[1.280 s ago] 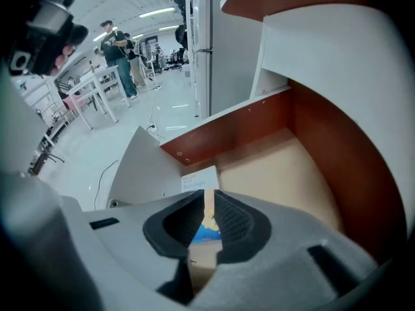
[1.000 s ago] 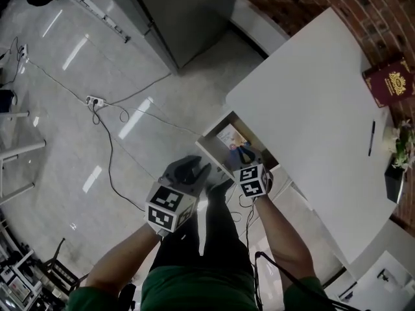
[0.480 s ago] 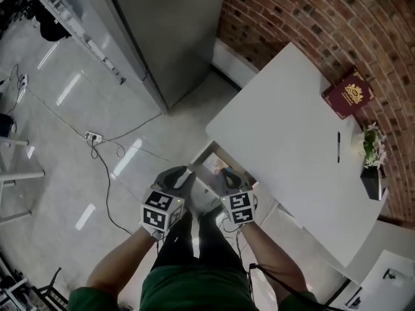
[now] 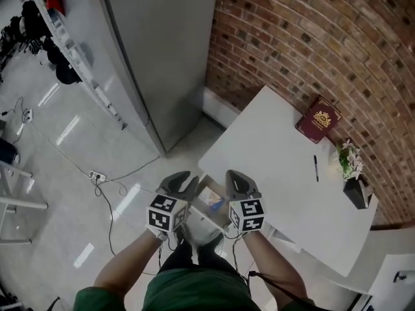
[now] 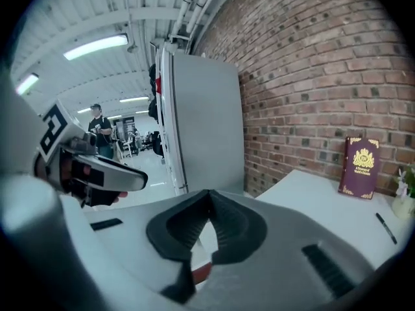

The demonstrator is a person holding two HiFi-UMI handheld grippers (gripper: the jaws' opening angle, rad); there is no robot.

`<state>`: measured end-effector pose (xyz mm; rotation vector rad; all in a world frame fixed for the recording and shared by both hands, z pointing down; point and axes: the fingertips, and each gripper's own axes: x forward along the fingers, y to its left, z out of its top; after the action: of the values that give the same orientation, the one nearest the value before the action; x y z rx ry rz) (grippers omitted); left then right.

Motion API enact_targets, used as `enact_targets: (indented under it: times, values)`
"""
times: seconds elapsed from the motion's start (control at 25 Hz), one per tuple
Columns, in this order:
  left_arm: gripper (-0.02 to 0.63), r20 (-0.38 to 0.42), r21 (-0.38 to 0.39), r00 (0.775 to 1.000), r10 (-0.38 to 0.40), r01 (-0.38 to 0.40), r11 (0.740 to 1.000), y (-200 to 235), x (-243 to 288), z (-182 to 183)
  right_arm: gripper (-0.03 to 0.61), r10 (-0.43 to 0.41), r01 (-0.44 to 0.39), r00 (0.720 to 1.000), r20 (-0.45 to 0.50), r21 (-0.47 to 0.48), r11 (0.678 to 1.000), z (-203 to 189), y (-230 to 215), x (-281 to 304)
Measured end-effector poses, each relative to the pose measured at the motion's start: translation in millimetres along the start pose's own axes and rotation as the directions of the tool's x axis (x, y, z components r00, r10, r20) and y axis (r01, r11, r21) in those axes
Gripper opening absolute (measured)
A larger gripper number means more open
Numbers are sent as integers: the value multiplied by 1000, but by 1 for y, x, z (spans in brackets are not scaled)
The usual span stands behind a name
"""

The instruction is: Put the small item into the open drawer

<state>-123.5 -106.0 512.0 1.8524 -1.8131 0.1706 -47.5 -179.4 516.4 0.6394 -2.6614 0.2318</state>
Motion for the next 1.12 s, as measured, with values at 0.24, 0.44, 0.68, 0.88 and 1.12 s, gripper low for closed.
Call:
enact_targets:
  times: [0.24,0.44,0.68,0.88,1.12]
  values:
    - [103,108,49,994,-2,-3,999,-13,-2,70,5,-18,21,992,124,-23,1000,73,-12,-14]
    - [100,211,93,978,1,-22,995,-29,-20,119,5,-30,37,977,213,-29,999,123,-10,-38]
    - [89,350,148,937,-16,-39,988,-49,-48,180,5,-50,59,945,323,-18,998,173,-10,-70]
    - [35,464,215,883,-70,-36,976,-72,-77,218,5,-72,91,911,406,-27,996,208,-11,-102]
    - [21,565,316,813,-138,-59,947,-99,-106,246,5,-107,141,865,490,-34,989,236,-13,-135]
